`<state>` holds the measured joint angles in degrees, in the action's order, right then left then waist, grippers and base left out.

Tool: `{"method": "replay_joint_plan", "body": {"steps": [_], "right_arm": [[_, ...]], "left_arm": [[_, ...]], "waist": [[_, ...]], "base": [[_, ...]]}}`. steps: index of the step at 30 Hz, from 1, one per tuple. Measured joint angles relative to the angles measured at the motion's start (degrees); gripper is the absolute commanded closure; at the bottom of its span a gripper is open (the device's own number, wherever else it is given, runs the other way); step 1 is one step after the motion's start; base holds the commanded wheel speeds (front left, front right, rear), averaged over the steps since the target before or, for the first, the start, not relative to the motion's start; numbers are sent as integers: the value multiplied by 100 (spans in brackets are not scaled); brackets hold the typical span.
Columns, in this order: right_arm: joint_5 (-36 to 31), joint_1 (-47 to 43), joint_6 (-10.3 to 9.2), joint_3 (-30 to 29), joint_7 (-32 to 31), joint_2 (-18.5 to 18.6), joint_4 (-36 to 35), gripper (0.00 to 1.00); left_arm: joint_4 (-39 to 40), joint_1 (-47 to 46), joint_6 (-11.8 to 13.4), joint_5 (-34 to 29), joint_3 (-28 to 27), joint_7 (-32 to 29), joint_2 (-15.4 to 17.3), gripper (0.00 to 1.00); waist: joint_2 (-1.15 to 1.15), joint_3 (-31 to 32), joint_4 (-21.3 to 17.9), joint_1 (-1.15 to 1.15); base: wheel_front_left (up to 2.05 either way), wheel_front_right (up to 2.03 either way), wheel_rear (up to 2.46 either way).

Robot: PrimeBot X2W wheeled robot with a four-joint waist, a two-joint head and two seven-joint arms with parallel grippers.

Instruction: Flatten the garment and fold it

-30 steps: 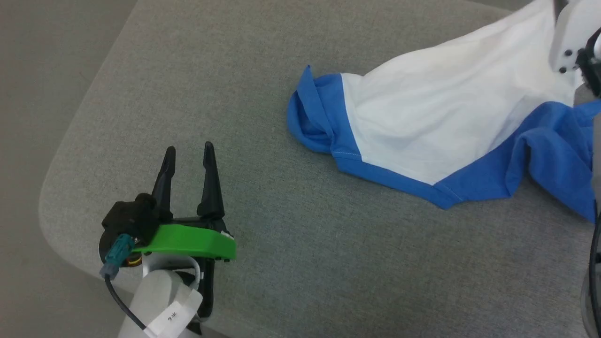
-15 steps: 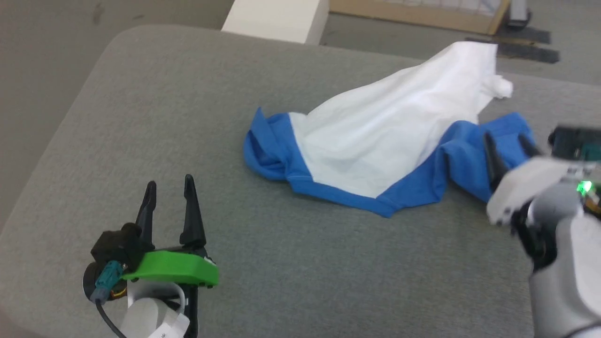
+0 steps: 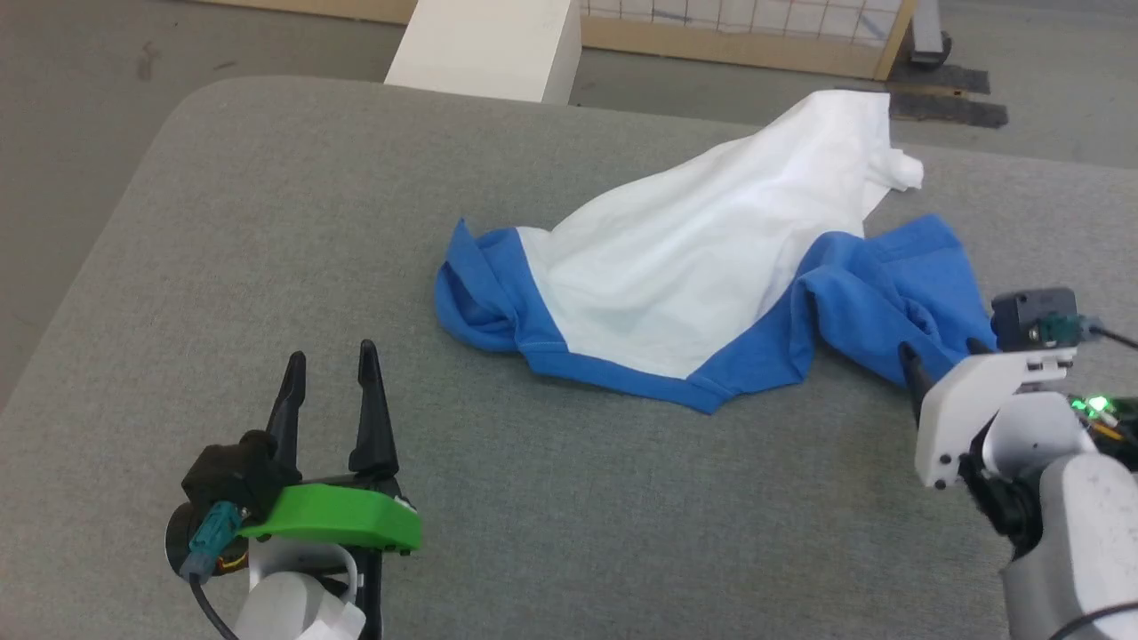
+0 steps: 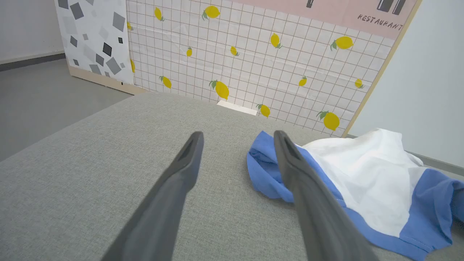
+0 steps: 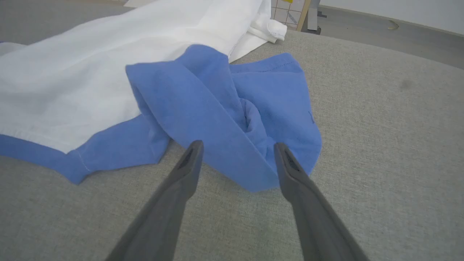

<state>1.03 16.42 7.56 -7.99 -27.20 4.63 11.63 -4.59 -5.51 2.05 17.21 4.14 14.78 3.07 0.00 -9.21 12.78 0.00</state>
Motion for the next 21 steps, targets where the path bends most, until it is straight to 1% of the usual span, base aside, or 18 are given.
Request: {"method": "replay_joint_plan", "body": {"steps": [5,9,10,11,12,17,19,21], "right_arm": [[-235,343,0,46,-349,140,366,0],[-188,420,0,258,-559,240,687,0],[-157,435,0,292,-571,268,749,11],[-100,458,0,316,-583,288,784,71],[-62,477,0,367,-548,322,780,100],[220,503,0,584,-416,441,610,100],[354,448,0,662,-371,589,391,100],[539,282,0,703,-383,853,74,100]], "left_arm": [[-3,-38,0,3,12,0,0,0],[-4,-54,2,37,24,0,0,0],[-4,-59,3,47,30,0,0,0],[-4,-68,3,48,35,0,0,0],[-4,-74,11,49,35,0,0,0],[-32,-87,33,51,40,0,-1,0],[-51,-98,33,51,46,0,-1,0],[-60,-101,29,51,74,0,-1,0]], "waist": [[0,-155,118,0],[0,-260,176,0],[0,-284,187,0],[0,-304,195,0],[0,-320,198,0],[0,-300,136,0],[0,-246,110,0],[0,-181,84,0]], "base": [[0,0,0],[0,0,0],[0,0,0],[0,0,0],[0,0,0],[0,0,0],[0,0,0],[0,0,0]]}}
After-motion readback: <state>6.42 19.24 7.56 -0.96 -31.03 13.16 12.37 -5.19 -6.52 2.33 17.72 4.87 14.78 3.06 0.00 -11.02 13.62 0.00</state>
